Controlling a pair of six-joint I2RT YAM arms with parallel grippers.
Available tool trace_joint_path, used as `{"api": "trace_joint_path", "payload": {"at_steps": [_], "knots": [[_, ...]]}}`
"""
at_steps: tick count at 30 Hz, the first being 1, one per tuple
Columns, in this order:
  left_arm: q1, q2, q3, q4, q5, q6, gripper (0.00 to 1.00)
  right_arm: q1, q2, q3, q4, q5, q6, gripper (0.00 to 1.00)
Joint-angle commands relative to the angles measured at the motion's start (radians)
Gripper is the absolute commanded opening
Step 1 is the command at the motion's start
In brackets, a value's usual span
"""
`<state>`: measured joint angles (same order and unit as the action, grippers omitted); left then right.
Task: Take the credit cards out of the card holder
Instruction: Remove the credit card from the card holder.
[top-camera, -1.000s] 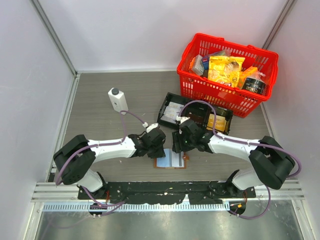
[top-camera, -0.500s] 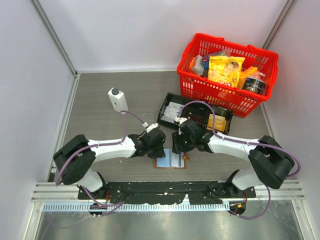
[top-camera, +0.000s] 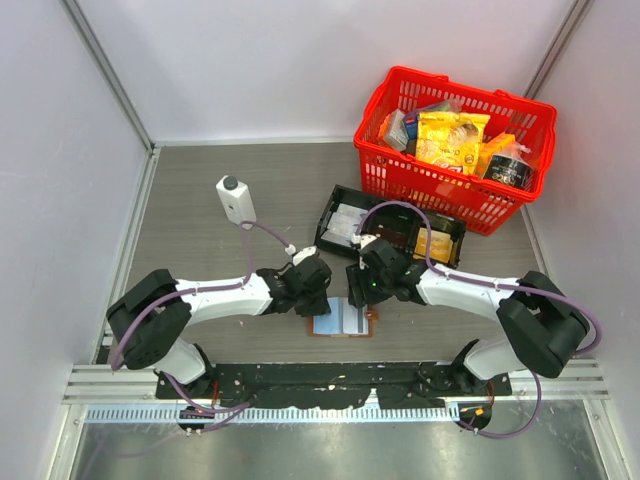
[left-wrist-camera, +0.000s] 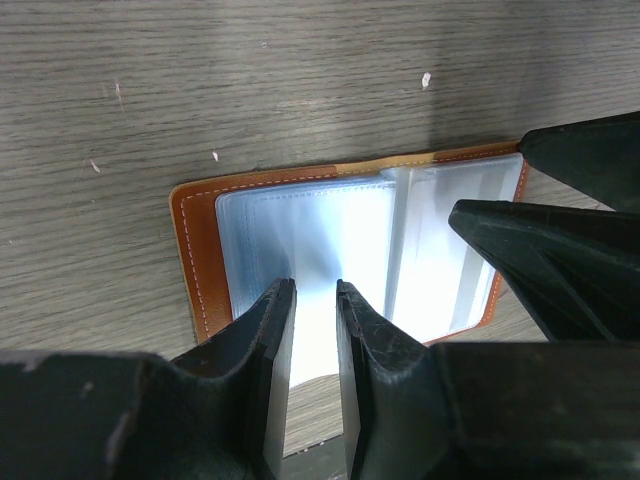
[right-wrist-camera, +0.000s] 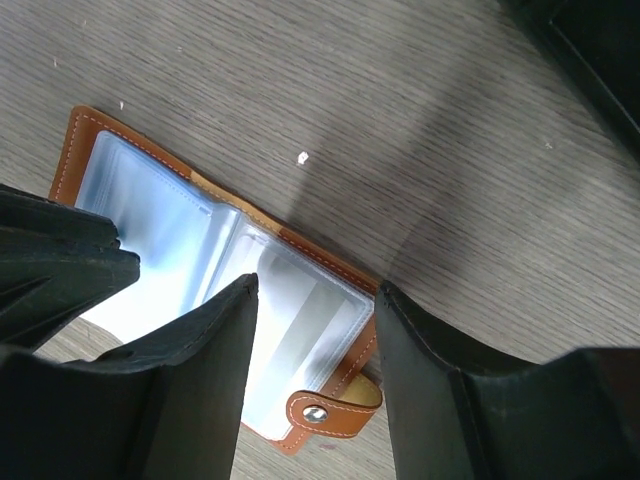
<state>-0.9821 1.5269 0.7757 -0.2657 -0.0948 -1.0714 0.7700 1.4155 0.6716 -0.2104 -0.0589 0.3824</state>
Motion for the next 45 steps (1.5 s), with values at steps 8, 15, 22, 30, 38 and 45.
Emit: {"api": "trace_joint_path", "payload": {"at_steps": [8,15,22,30,38,45], "knots": [[-0.003,0.036,-0.006,-0.106,-0.039,0.013,0.28,-0.003,-0.059,0.031,-0.006,-0.075,-0.027,0.54],[-0.004,0.038,-0.003,-0.106,-0.039,0.014,0.28,-0.003,-0.063,0.056,-0.023,-0.102,-0.043,0.54],[-0.004,0.027,-0.012,-0.106,-0.042,0.011,0.28,-0.003,-0.055,0.059,-0.03,-0.14,-0.045,0.49],[-0.004,0.026,-0.018,-0.102,-0.04,0.007,0.28,-0.003,-0.076,0.086,-0.029,-0.231,-0.022,0.38],[-0.004,0.021,-0.018,-0.096,-0.04,-0.001,0.27,-0.003,-0.055,0.095,0.006,-0.3,0.022,0.35],[-0.003,-0.054,-0.033,-0.105,-0.094,-0.025,0.27,-0.003,0.02,0.097,0.17,-0.375,0.124,0.42]]}}
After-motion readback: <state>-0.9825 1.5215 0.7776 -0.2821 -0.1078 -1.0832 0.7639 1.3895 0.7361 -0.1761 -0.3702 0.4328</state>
